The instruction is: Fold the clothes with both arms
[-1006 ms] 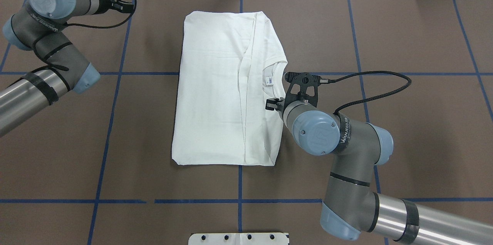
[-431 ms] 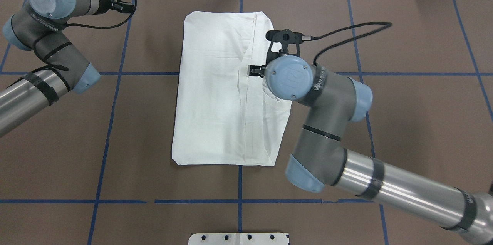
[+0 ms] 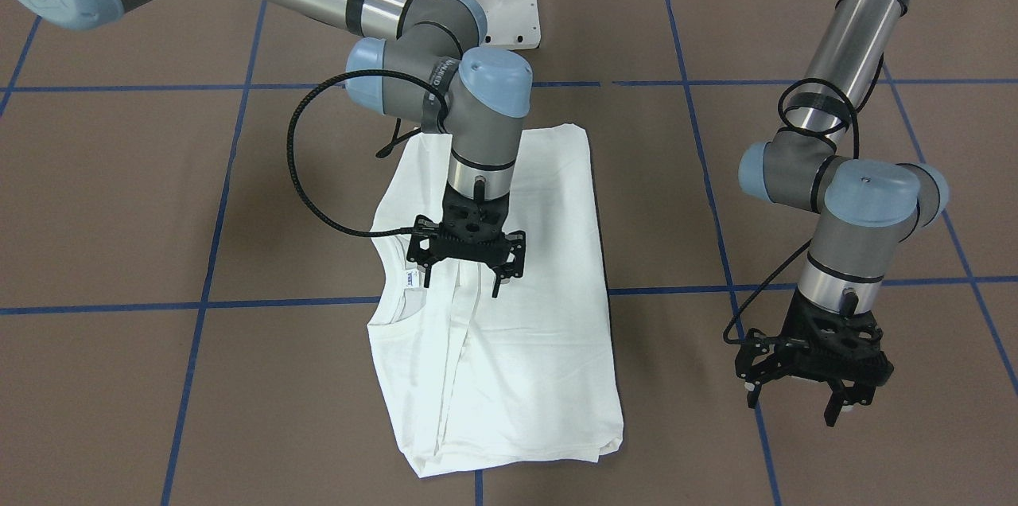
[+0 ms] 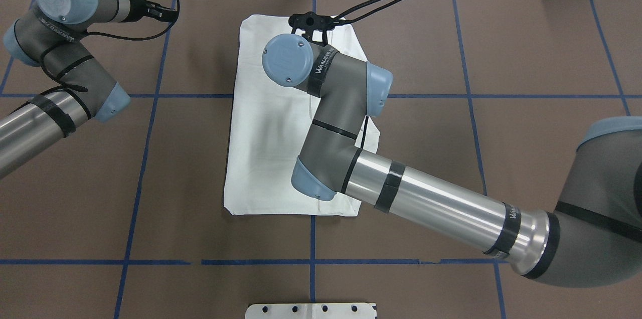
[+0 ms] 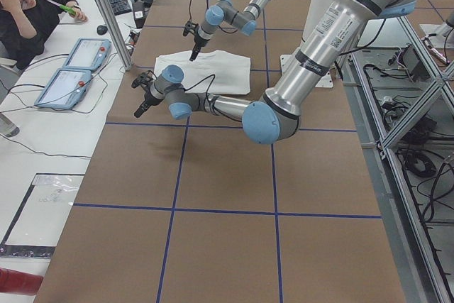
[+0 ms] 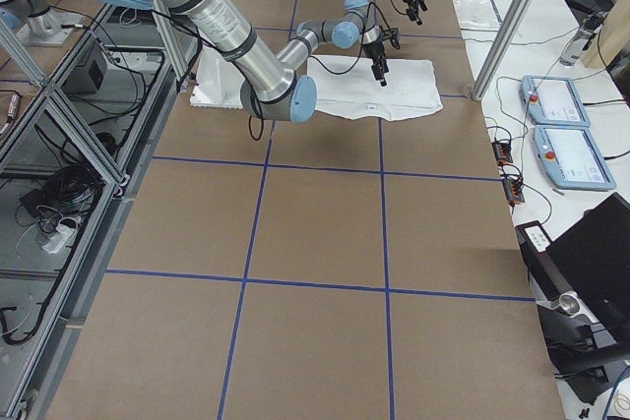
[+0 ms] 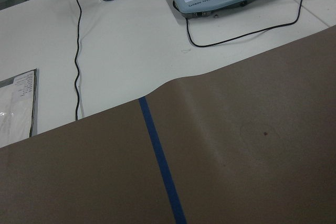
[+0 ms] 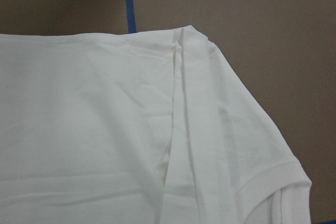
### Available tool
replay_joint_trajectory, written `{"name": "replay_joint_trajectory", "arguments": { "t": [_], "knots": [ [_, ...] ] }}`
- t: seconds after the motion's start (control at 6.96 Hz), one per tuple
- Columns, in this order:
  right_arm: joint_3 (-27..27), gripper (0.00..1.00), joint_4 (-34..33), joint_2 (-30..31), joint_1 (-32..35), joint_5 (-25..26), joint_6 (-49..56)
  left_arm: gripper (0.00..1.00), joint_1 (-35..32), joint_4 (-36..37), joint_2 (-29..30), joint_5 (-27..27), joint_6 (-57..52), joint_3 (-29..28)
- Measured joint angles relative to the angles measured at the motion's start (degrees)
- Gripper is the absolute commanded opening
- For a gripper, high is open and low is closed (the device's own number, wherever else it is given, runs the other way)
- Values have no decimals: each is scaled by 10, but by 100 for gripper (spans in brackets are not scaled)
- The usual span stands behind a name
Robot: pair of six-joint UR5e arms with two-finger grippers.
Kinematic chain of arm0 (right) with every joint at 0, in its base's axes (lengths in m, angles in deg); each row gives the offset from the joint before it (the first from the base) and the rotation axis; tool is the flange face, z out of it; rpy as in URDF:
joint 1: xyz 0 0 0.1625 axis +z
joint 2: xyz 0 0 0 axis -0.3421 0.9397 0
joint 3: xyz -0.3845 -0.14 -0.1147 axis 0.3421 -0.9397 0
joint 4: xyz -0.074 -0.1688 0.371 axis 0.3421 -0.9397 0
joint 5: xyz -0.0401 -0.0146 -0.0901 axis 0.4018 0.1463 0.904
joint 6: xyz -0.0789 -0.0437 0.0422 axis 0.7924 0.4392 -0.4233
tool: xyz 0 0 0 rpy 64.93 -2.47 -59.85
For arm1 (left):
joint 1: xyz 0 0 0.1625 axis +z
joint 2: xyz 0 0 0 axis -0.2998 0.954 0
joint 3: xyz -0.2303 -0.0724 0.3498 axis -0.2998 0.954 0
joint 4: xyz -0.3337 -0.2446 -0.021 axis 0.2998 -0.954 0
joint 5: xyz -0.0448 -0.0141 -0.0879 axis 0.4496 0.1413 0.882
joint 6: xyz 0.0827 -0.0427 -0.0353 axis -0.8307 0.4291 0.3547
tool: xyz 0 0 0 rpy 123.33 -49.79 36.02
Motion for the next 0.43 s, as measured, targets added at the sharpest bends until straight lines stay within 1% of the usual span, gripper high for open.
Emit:
{"name": "replay_joint_trajectory", "arguments": {
  "t": [0.14, 0.43],
  "knots": [
    [-35, 100, 3, -15, -1, 0, 2, 100, 0, 0, 0, 1, 0, 0],
    [-73, 100, 11, -21, -7, 2, 8, 100, 0, 0, 0, 2, 2, 0]
  ]
}}
